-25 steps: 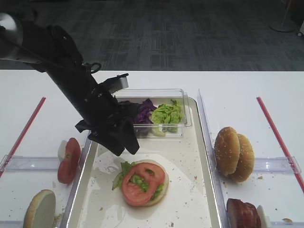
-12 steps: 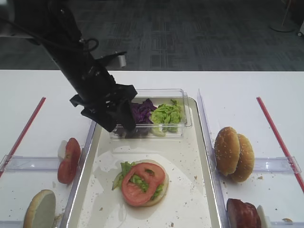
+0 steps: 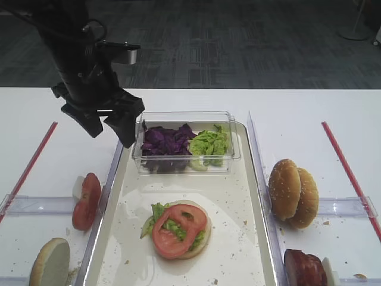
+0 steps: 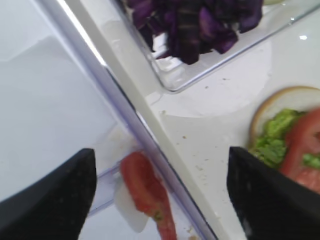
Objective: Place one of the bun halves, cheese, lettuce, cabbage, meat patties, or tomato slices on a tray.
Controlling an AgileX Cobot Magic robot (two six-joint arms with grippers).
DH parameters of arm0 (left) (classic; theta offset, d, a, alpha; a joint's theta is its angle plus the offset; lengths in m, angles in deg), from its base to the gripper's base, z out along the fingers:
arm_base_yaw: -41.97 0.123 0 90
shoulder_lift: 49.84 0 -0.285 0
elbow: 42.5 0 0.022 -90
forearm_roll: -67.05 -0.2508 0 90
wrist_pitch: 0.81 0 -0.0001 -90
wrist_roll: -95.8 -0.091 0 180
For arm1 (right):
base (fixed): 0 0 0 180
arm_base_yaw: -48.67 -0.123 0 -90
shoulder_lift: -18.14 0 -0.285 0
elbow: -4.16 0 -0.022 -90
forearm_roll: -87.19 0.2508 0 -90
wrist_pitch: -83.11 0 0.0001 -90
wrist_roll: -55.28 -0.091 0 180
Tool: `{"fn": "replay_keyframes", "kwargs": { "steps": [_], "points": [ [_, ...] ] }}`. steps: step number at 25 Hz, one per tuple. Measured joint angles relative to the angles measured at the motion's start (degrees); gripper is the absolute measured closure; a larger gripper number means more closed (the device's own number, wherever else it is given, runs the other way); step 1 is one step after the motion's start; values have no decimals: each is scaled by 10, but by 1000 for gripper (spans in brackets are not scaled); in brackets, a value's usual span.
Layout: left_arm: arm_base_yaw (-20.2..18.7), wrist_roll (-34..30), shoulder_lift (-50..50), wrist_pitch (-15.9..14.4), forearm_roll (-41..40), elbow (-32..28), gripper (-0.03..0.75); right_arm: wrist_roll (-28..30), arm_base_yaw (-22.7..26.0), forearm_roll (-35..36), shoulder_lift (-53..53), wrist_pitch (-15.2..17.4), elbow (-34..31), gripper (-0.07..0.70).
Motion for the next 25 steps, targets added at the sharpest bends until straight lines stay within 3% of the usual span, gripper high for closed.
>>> {"fn": "replay_keyframes", "kwargs": {
  "steps": [5,16,20,25],
  "points": [
    [0,49,1,0,-62,1,209,0,0,0,0,0,0,-46],
    [0,58,1,-1,-66,1,209,0,0,0,0,0,0,-46],
    [1,80,1,-1,-111,1,209,0,0,0,0,0,0,-46],
    [35,106,1,-1,-157,1,209,0,0,0,0,0,0,-46]
  ]
}}
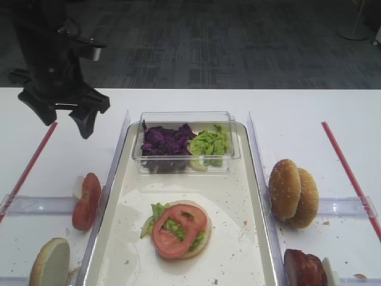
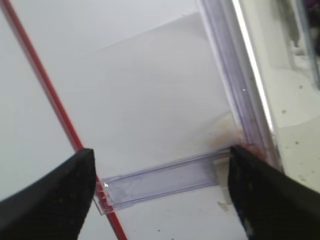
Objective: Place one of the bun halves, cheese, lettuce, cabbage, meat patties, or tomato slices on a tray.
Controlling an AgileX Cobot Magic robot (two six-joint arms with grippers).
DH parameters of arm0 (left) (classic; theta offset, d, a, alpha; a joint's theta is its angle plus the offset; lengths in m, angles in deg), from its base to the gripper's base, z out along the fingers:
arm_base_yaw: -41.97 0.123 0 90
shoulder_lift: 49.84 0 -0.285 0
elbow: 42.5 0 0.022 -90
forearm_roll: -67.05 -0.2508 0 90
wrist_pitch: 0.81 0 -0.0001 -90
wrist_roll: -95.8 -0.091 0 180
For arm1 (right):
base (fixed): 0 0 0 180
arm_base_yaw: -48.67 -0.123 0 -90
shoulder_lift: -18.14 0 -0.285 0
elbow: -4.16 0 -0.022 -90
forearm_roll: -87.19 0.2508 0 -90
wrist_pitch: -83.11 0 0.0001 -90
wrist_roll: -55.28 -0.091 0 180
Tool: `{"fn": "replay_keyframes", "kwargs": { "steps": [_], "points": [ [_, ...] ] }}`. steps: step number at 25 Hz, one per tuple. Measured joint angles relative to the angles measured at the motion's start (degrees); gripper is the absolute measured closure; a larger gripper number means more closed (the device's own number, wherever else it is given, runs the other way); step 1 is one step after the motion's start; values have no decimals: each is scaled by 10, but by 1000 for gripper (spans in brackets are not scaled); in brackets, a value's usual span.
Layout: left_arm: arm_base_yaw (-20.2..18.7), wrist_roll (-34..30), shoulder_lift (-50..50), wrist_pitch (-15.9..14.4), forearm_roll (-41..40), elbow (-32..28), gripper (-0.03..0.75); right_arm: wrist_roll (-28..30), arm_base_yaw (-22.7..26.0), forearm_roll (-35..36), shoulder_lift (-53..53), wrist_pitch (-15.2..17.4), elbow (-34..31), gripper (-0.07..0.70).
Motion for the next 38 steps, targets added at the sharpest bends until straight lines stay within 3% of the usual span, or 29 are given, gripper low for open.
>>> {"fn": "replay_keyframes", "kwargs": {
  "steps": [14,28,38],
  "points": [
    [147,8,0,0,1,0,212,0,0,0,0,0,0,-46],
    [161,8,0,-1,28,0,227,-1,0,0,0,0,0,-46],
    [161,-34,16,-1,87,0,232,-1,0,0,0,0,0,-46]
  ]
}}
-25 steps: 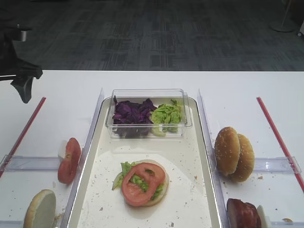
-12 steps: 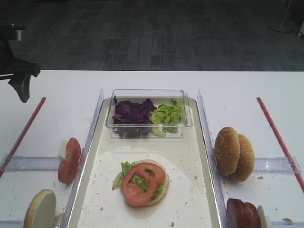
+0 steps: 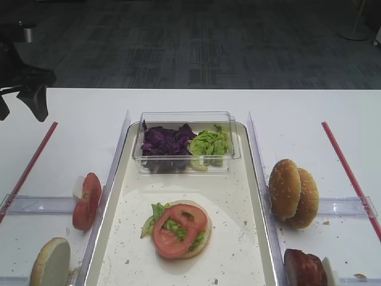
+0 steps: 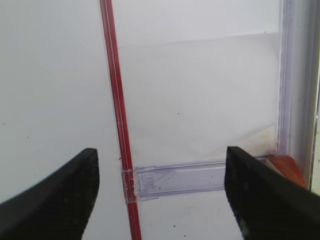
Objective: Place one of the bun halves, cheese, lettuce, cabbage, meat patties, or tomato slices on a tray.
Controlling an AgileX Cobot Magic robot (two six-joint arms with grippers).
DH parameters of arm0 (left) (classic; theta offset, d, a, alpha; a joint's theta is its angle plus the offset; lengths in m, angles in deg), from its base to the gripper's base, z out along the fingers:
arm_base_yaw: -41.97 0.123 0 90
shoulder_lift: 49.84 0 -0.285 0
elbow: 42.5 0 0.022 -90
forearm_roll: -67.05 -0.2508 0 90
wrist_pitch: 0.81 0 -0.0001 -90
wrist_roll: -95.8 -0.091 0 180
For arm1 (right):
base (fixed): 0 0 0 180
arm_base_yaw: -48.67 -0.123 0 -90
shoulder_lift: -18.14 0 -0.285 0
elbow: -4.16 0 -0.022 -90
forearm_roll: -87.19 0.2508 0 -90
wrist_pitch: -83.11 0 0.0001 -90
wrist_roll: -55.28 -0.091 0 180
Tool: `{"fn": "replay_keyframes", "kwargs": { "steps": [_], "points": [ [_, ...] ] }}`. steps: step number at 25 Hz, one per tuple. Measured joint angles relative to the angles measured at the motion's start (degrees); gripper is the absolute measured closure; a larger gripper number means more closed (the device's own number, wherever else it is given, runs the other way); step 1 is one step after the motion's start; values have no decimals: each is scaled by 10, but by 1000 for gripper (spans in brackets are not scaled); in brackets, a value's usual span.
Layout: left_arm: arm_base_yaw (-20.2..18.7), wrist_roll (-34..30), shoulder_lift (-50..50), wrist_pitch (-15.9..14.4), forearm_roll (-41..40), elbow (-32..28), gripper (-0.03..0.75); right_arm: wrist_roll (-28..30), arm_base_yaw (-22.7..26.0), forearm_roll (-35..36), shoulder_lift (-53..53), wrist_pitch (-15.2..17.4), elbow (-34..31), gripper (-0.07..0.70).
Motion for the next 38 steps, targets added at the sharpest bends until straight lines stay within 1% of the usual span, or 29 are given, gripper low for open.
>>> {"fn": "replay_keyframes", "kwargs": {
  "steps": [3,6,12,19,25,29,33,38],
  "points": [
    [0,-7,16,0,4,0,232,0,0,0,0,0,0,-46],
    [0,-9,40,0,4,-17,233,0,0,0,0,0,0,-46],
    [0,-9,103,-3,5,-95,233,-1,0,0,0,0,0,-46],
    [0,-21,189,-3,34,-160,233,-1,0,0,0,0,0,-46],
    [0,-25,278,-4,38,-219,233,-3,0,0,0,0,0,-46],
    [0,-26,331,-5,39,-267,233,-3,0,0,0,0,0,-46],
    [0,-26,397,-5,39,-331,237,-2,0,0,0,0,0,-46],
    [0,-26,479,18,44,-407,241,-2,0,0,0,0,0,-46]
  ]
}}
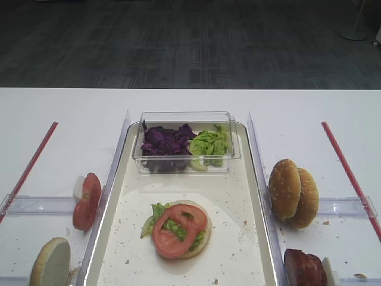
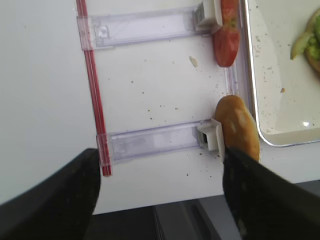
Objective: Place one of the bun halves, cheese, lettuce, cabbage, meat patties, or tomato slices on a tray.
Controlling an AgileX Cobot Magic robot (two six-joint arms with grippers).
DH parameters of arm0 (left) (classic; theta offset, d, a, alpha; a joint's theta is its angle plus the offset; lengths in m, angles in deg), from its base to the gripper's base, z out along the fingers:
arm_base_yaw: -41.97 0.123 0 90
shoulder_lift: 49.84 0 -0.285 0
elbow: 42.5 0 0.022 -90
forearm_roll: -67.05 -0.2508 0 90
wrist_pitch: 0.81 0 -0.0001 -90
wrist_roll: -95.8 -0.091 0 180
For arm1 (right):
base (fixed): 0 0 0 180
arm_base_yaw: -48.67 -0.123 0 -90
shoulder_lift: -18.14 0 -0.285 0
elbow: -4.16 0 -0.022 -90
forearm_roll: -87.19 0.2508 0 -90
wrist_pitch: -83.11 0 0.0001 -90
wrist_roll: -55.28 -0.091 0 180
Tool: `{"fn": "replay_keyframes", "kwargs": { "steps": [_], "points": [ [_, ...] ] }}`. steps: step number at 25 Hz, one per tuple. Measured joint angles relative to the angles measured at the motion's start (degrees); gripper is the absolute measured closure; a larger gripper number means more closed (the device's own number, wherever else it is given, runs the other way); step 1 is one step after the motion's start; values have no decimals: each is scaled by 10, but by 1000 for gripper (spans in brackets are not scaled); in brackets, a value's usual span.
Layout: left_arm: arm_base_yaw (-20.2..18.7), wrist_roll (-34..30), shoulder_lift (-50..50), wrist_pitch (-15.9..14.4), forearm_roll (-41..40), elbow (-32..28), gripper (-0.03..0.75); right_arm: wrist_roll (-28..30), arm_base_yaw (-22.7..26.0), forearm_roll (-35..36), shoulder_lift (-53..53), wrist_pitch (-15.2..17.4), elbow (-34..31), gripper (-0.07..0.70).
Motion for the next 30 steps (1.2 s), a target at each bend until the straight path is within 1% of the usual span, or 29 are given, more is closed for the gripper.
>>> {"fn": "replay_keyframes", "kwargs": {
  "steps": [4,8,12,14,18,24,30],
  "points": [
    [0,0,68,8,7,-58,241,0,0,0,0,0,0,-46],
    [0,0,146,23,8,-119,241,0,0,0,0,0,0,-46],
    [0,0,227,37,9,-171,242,0,0,0,0,0,0,-46],
    [0,1,276,38,9,-191,242,0,0,0,0,0,0,-46],
    [0,6,355,35,9,-198,242,0,0,0,0,0,0,-46],
    [1,6,459,8,4,-199,242,0,0,0,0,0,0,-46],
    [2,6,539,6,0,-208,242,0,0,0,0,0,0,-46]
  ]
}}
